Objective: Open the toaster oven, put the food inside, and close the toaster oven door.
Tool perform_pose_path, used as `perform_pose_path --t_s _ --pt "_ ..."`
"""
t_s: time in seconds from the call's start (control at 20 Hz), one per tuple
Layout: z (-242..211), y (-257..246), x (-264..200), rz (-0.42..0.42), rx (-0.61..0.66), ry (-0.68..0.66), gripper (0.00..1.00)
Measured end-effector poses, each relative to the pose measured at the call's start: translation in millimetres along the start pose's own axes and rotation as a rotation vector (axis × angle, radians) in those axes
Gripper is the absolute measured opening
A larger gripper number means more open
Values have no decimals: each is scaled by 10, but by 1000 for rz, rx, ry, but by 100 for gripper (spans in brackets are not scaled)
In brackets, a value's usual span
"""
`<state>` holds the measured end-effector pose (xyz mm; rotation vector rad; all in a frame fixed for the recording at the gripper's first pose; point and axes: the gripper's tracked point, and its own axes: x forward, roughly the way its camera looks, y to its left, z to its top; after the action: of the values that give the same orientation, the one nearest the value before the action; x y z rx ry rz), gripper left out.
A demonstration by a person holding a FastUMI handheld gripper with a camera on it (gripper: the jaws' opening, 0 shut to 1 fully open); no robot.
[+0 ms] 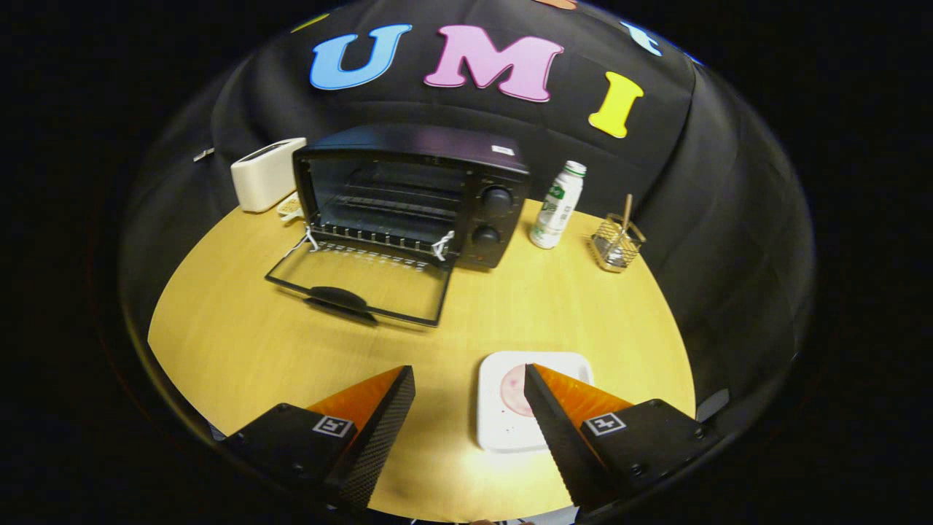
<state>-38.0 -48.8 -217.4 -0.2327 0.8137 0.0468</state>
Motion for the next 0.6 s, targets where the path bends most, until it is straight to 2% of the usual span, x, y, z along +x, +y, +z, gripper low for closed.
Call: perform_pose_path --t_s 0.25,0.6 --pt "-149 -675 36 -41 67 43 99" --pt "-427 -1222 404 37 70 147 99"
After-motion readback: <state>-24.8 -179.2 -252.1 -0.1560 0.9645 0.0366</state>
